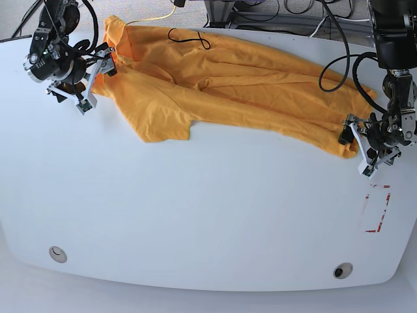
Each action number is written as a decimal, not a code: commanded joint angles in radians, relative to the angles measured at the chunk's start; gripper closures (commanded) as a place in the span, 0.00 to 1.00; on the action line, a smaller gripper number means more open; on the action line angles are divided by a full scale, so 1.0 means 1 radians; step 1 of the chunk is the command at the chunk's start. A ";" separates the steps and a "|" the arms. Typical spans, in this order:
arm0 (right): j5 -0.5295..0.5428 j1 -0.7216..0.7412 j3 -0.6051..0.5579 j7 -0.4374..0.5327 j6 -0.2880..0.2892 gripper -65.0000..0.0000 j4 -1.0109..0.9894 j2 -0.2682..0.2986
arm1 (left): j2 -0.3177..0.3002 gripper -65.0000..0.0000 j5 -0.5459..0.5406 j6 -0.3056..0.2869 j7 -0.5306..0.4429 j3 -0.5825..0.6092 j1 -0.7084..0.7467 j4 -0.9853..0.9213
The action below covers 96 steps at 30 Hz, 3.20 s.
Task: Layout the t-shirt on the table in an organized manner, then fold the t-shirt properly
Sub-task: 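Open both grippers, releasing the orange shirt's hem corners, then lower both grippers onto the shirt's side edges and close them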
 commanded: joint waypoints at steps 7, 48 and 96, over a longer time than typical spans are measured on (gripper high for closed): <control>0.010 0.102 0.007 0.022 -0.001 0.19 0.025 0.034 | -0.037 0.19 -0.015 -0.040 -0.013 -0.037 -0.067 0.043; 0.196 -0.027 -0.145 0.249 -0.001 0.89 -0.077 -0.113 | 0.066 0.19 -0.009 -0.066 -0.013 -0.076 0.101 0.443; -0.170 0.308 -0.347 0.539 -0.001 0.89 -0.547 0.123 | 0.081 0.19 -0.014 -0.067 0.019 -0.074 0.126 0.442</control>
